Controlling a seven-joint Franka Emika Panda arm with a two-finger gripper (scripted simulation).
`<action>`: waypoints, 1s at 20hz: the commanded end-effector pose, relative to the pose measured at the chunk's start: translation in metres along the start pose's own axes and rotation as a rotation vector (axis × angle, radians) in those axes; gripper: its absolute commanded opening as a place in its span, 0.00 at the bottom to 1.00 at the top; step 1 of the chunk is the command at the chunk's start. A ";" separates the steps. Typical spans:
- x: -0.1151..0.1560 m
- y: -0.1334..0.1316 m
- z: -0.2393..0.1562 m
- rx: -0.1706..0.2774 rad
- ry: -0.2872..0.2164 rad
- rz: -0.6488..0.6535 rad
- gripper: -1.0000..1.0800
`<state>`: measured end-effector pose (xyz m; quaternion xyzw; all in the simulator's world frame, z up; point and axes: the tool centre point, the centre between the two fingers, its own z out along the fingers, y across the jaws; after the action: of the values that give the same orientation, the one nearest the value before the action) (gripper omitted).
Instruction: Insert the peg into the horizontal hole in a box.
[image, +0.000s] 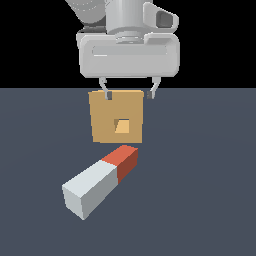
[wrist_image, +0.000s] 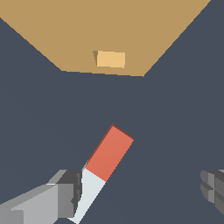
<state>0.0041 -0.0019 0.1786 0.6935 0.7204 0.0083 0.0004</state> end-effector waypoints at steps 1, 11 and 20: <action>0.000 0.000 0.000 0.000 0.000 0.000 0.96; -0.025 -0.009 0.020 0.002 -0.004 0.116 0.96; -0.079 -0.045 0.070 0.006 -0.012 0.401 0.96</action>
<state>-0.0300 -0.0726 0.1162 0.8084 0.5886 0.0029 0.0008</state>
